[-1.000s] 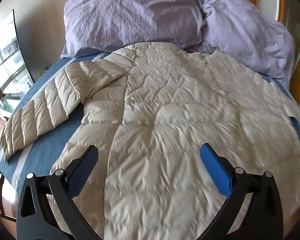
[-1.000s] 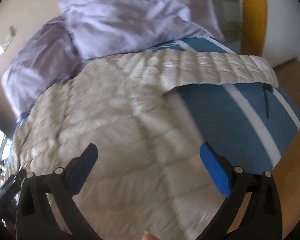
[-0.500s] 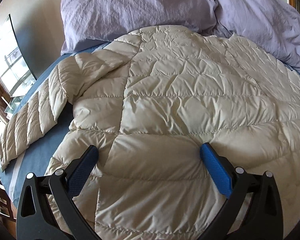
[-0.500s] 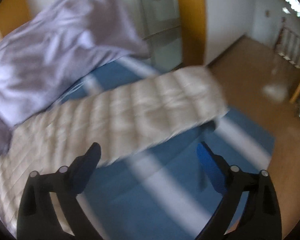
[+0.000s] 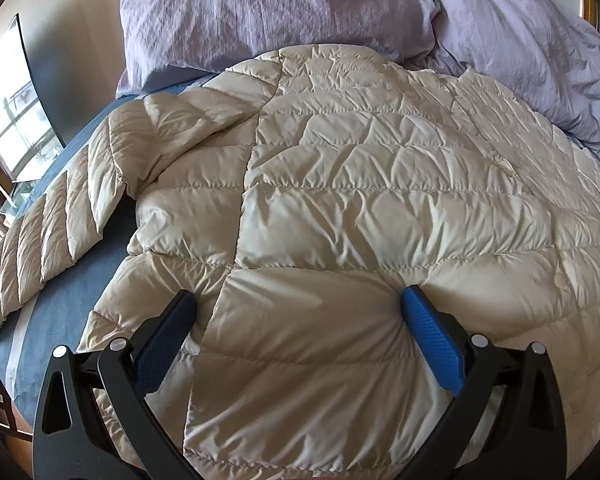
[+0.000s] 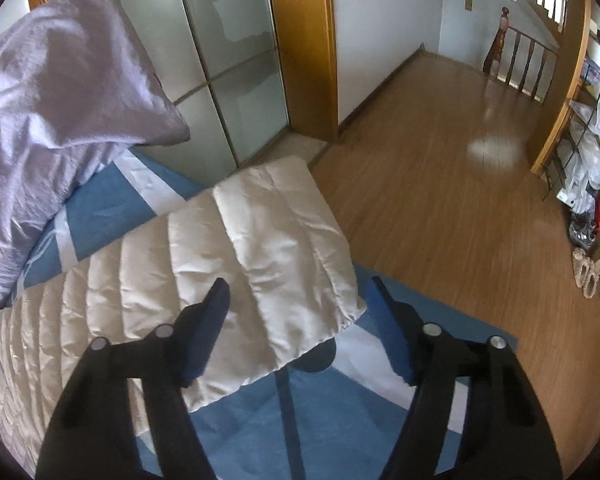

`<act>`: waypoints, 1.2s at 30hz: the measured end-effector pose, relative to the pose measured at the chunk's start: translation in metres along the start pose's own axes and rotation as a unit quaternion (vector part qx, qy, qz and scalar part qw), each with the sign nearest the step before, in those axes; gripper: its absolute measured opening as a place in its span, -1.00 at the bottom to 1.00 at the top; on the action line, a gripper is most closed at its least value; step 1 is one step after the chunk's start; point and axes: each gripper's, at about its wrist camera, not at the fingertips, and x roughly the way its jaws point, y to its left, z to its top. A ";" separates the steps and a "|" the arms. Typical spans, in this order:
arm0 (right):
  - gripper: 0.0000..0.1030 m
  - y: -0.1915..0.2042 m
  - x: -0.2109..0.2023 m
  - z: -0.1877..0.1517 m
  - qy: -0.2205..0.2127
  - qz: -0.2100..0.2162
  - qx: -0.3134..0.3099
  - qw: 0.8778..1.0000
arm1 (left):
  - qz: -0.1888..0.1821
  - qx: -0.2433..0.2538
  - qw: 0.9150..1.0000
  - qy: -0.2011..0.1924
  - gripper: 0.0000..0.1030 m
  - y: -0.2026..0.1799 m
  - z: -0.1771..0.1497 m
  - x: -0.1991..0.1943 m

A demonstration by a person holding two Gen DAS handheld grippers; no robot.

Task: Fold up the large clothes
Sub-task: 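Reach the right gripper to the sleeve cuff and close on it, then carry the sleeve with the right gripper across the jacket toward the left gripper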

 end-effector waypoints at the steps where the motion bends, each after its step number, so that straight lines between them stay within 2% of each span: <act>1: 0.25 -0.002 0.005 -0.001 0.008 0.002 0.005 1.000 | 0.000 0.000 1.000 0.000 0.97 0.000 0.000 0.000; 4: 0.12 -0.002 0.004 -0.005 0.000 -0.008 -0.001 1.000 | -0.001 -0.001 1.000 0.000 0.97 0.000 0.000 0.000; 10: -0.43 -0.002 0.003 -0.013 -0.005 -0.012 -0.011 1.000 | -0.001 -0.002 1.000 0.000 0.97 0.000 0.000 0.001; 12: -0.69 -0.001 0.003 -0.014 -0.005 -0.006 -0.015 1.000 | -0.002 -0.002 1.000 0.000 0.97 0.000 -0.001 0.000; 15: -0.85 0.000 -0.002 -0.016 -0.005 0.004 -0.015 1.000 | -0.002 -0.002 1.000 0.000 0.97 0.000 -0.001 0.000; 18: -0.88 0.004 -0.012 -0.017 -0.017 0.007 -0.015 1.000 | -0.003 -0.003 1.000 0.000 0.97 0.000 -0.001 0.001; 23: -0.89 0.032 -0.046 -0.016 -0.065 0.022 -0.044 0.997 | -0.003 -0.003 1.000 0.000 0.97 0.000 0.000 0.000; 29: -0.89 0.090 -0.089 -0.026 -0.104 0.080 -0.106 0.986 | -0.003 -0.003 1.000 0.000 0.97 0.000 -0.001 0.000; 33: -0.89 0.142 -0.108 -0.045 -0.101 0.132 -0.161 0.973 | -0.003 -0.003 1.000 0.000 0.97 0.000 -0.001 0.001; 36: -0.89 0.184 -0.114 -0.068 -0.078 0.170 -0.198 0.962 | -0.003 -0.003 1.000 0.000 0.97 0.000 -0.001 0.001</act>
